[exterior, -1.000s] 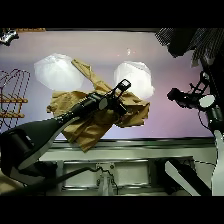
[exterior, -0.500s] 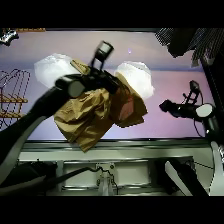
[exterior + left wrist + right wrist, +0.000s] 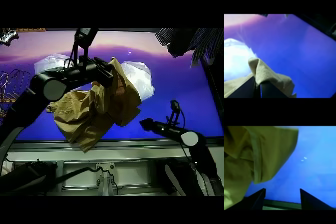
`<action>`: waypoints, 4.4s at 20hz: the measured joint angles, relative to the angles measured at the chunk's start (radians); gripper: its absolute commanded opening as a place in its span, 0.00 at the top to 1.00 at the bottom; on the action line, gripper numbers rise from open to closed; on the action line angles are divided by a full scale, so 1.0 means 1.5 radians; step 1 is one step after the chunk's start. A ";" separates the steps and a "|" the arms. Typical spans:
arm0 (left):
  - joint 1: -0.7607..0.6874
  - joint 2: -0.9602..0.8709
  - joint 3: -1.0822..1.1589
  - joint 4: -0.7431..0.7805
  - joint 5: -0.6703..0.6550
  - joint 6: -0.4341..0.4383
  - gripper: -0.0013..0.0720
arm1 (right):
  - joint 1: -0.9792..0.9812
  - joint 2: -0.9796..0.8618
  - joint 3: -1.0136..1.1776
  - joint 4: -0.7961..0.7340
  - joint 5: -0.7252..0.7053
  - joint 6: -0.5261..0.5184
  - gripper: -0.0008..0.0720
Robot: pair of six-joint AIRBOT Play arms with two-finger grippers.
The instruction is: Fold the clothes and pants, and hang the long-sleeved shirts on hangers.
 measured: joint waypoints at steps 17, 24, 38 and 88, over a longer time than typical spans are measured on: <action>0.001 0.085 0.000 0.004 -0.003 0.000 0.96 | 0.168 -0.448 0.192 0.223 -0.245 -0.219 0.87; 0.010 0.105 0.000 0.095 -0.003 -0.006 0.96 | 0.205 -0.423 0.300 0.260 -0.231 -0.323 0.94; 0.036 0.240 0.075 0.117 0.202 -0.020 0.96 | 0.061 -0.215 0.726 0.101 -0.215 -0.343 0.94; 0.708 -0.103 -0.125 0.465 -0.256 -0.172 0.51 | 0.353 -0.685 0.780 -0.258 -0.158 -0.117 0.94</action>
